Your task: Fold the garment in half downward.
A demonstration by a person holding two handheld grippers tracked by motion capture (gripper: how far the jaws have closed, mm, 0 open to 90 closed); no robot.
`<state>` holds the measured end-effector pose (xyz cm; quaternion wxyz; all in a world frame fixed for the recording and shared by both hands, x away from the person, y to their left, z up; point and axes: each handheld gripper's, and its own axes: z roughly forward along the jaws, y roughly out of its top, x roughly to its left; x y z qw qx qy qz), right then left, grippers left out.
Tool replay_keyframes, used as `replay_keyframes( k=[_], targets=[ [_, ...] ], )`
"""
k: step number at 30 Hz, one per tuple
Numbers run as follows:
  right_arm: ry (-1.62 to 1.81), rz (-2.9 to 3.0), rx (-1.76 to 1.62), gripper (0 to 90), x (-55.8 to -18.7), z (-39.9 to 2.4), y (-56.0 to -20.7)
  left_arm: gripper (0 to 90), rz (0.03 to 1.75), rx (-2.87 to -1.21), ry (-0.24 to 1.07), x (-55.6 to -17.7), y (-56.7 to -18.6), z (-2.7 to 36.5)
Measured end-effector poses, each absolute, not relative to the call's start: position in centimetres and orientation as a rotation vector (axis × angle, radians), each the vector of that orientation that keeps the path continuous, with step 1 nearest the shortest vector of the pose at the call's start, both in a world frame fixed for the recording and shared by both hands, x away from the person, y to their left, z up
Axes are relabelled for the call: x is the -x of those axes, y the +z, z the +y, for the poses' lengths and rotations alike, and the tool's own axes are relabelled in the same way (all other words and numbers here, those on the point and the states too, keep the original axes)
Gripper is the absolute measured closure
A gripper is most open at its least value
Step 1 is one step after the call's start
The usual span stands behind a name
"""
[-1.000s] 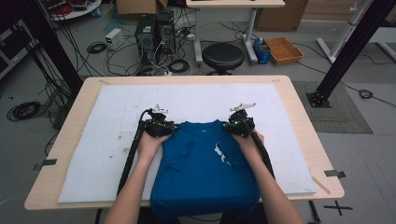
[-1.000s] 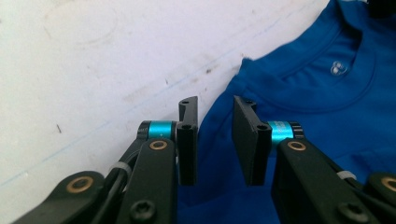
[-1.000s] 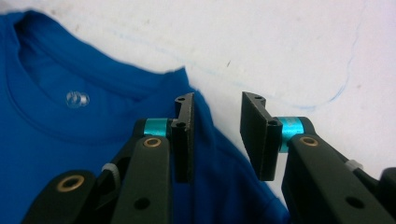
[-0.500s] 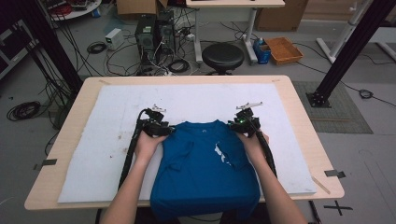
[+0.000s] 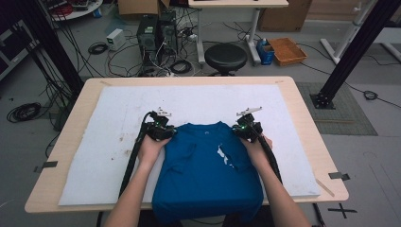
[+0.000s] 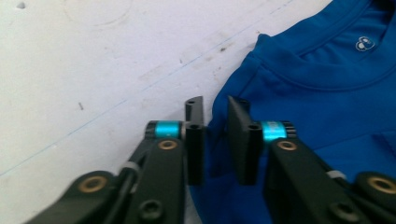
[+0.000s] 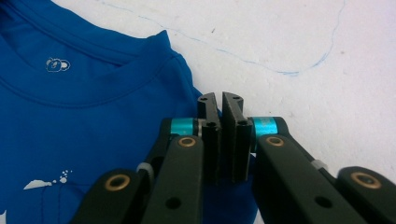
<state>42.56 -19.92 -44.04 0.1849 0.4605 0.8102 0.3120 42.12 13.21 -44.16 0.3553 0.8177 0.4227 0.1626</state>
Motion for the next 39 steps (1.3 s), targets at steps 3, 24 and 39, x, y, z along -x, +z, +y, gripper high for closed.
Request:
replay_keyframes(
  k=[3, 24, 39],
  targets=[
    [0.894, 2.266, -1.31, 88.0, -42.6, -20.1, -43.9, 87.0, 1.074, -2.109, 0.431, -42.1, -44.1, 13.1],
    [1.127, 2.127, -1.281, 88.1, -43.2, -21.6, -41.3, 87.7, 0.956, -1.886, 0.45, -42.4, -41.8, 15.2],
    [1.263, 2.094, -1.085, 88.0, -35.8, -22.7, -39.3, 87.7, 0.721, -1.895, 0.48, -34.9, -39.8, 15.9]
  ],
)
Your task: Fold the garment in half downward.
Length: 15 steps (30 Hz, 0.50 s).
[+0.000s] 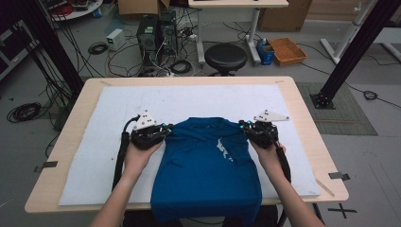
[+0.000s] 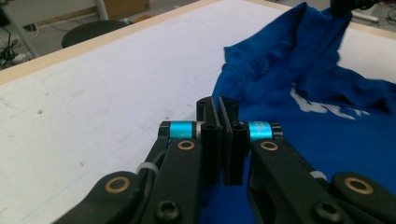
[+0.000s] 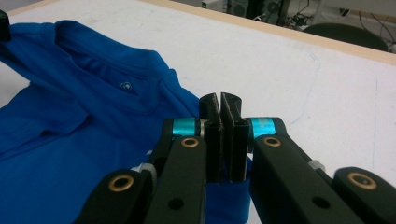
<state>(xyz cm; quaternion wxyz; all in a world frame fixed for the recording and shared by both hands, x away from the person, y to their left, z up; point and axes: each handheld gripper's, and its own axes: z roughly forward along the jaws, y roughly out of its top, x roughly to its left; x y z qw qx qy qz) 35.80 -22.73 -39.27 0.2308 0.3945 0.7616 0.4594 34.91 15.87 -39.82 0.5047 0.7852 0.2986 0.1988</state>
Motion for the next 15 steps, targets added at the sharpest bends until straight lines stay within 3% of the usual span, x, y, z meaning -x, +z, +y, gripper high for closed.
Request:
replay_keyframes(
  k=[15],
  targets=[
    [1.268, 2.146, -0.941, 88.1, -28.1, -24.1, -39.8, 87.7, 0.567, -1.99, 0.488, -28.7, -40.8, 16.5]
  ],
)
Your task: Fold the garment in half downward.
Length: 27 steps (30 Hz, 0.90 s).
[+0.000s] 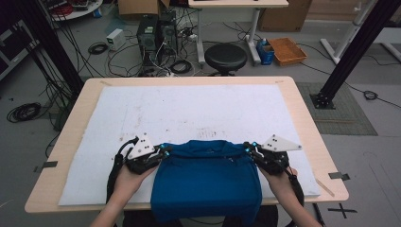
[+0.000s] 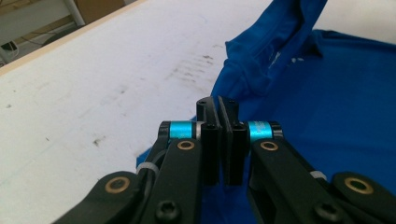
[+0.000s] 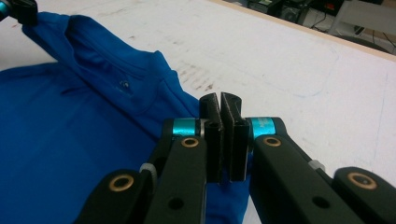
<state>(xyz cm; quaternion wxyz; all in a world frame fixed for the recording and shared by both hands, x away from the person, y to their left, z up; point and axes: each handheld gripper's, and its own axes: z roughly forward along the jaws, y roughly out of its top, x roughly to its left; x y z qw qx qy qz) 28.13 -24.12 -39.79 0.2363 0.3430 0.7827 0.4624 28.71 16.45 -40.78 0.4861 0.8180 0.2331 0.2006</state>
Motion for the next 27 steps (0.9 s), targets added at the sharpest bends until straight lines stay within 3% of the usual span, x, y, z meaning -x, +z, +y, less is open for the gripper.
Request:
replay_keyframes(
  k=[17, 27],
  targets=[
    [1.162, 2.277, -0.834, 86.7, -22.2, -25.0, -42.1, 87.0, 0.467, -2.117, 0.447, -23.7, -43.1, 15.9],
    [1.204, 2.182, -0.895, 77.4, -21.2, -26.7, -41.1, 66.2, 0.51, -2.062, 0.456, -23.2, -42.6, 16.5]
  ],
)
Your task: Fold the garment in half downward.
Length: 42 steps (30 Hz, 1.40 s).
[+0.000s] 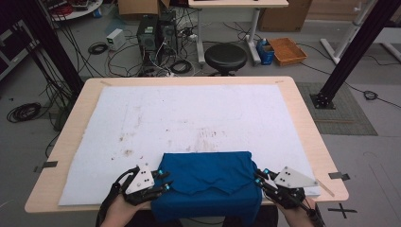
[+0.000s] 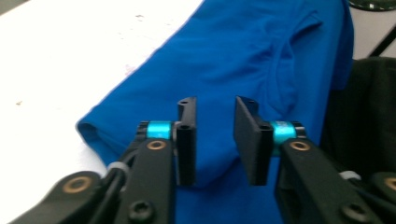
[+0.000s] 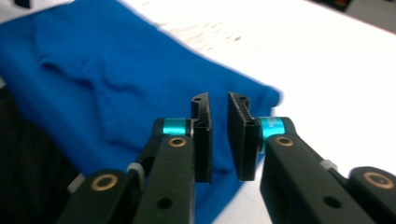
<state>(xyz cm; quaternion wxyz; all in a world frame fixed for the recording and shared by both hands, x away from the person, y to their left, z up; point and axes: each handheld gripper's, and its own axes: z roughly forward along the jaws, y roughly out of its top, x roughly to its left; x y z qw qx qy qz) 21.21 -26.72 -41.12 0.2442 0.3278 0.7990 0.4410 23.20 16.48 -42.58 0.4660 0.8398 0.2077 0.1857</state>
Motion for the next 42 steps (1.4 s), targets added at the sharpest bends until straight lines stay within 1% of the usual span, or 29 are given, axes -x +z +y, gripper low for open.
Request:
replay_keyframes(
  k=[1, 2, 3, 5, 7, 9, 11, 13, 16, 18, 19, 21, 22, 23, 24, 25, 27, 28, 29, 30, 32, 34, 36, 38, 39, 41, 42],
  targets=[
    [1.206, 2.163, -0.919, 74.5, -21.6, -26.9, -41.0, 64.1, 0.533, -2.042, 0.463, -23.5, -42.4, 16.6],
    [1.21, 2.142, -0.943, 74.1, -22.0, -27.0, -40.8, 62.0, 0.56, -2.027, 0.471, -23.9, -42.2, 16.7],
    [1.213, 2.126, -0.963, 71.7, -22.4, -27.1, -40.6, 61.9, 0.582, -2.006, 0.478, -24.3, -42.1, 16.9],
    [1.213, 2.083, -1.023, 63.1, -23.7, -27.0, -40.3, 58.6, 0.652, -1.968, 0.489, -25.6, -41.8, 17.1],
    [1.228, 2.055, -1.073, 60.6, -24.9, -26.8, -40.2, 55.0, 0.722, -1.929, 0.491, -26.6, -41.9, 17.1],
    [1.23, 2.017, -1.134, 59.7, -26.4, -26.4, -40.4, 53.6, 0.797, -1.921, 0.498, -27.9, -42.1, 17.1],
    [1.236, 2.013, -1.183, 58.0, -27.6, -26.0, -40.8, 49.8, 0.855, -1.919, 0.499, -29.0, -42.5, 17.0],
    [1.231, 2.029, -1.244, 58.0, -28.8, -25.5, -41.3, 49.8, 0.886, -1.933, 0.502, -29.8, -43.0, 16.8],
    [1.188, 2.078, -1.294, 57.2, -30.1, -25.0, -42.2, 49.8, 0.947, -1.95, 0.464, -31.0, -43.9, 16.7],
    [1.159, 2.104, -1.336, 57.3, -30.8, -24.8, -42.9, 49.8, 0.971, -1.955, 0.447, -31.4, -44.4, 16.7],
    [1.151, 2.113, -1.355, 59.2, -31.0, -24.7, -43.1, 49.8, 0.988, -1.951, 0.425, -31.6, -44.8, 16.7],
    [1.13, 2.15, -1.365, 68.7, -31.2, -24.6, -43.6, 50.5, 1.002, -1.958, 0.406, -31.8, -45.0, 16.7],
    [1.114, 2.166, -1.355, 75.1, -31.2, -24.6, -43.8, 53.0, 0.993, -1.96, 0.405, -31.7, -45.0, 16.7],
    [1.109, 2.171, -1.344, 76.7, -31.2, -24.6, -43.9, 57.2, 0.984, -1.965, 0.41, -31.6, -44.9, 16.7],
    [1.102, 2.17, -1.334, 78.8, -31.1, -24.7, -43.9, 59.2, 0.984, -1.971, 0.408, -31.5, -44.9, 16.6],
    [1.097, 2.168, -1.333, 78.9, -31.0, -24.7, -43.9, 61.4, 0.988, -1.983, 0.405, -31.5, -44.9, 16.7],
    [1.095, 2.163, -1.325, 78.4, -30.9, -24.9, -43.9, 62.5, 1.007, -1.971, 0.396, -31.5, -44.9, 16.7],
    [1.091, 2.159, -1.327, 75.6, -30.7, -25.0, -43.8, 62.5, 1.009, -1.968, 0.392, -31.4, -44.9, 16.8],
    [1.095, 2.14, -1.331, 70.9, -30.6, -25.1, -43.8, 61.4, 1.01, -1.962, 0.393, -31.4, -44.8, 16.8],
    [1.1, 2.128, -1.343, 68.4, -30.5, -25.2, -43.7, 58.7, 1.014, -1.959, 0.399, -31.3, -44.8, 16.9],
    [1.112, 2.101, -1.364, 60.4, -30.4, -25.3, -43.5, 54.2, 1.045, -1.94, 0.391, -31.4, -44.7, 17.0],
    [1.12, 2.098, -1.382, 58.0, -30.5, -25.3, -43.5, 52.1, 1.065, -1.934, 0.38, -31.4, -44.7, 17.1],
    [1.106, 2.12, -1.387, 58.0, -30.7, -24.9, -43.8, 52.1, 1.072, -1.944, 0.365, -31.4, -44.9, 17.0],
    [1.087, 2.15, -1.401, 60.3, -30.8, -24.5, -44.1, 53.4, 1.066, -1.964, 0.346, -31.4, -44.9, 16.8],
    [1.072, 2.164, -1.405, 60.7, -30.7, -24.4, -44.3, 56.1, 1.061, -1.974, 0.333, -31.3, -45.0, 16.6],
    [1.069, 2.192, -1.414, 67.3, -30.7, -24.3, -44.6, 63.7, 1.052, -1.979, 0.319, -31.3, -45.1, 16.4],
    [1.072, 2.197, -1.415, 71.9, -30.7, -24.3, -44.7, 67.5, 1.044, -1.98, 0.308, -31.2, -45.1, 16.3]
  ],
)
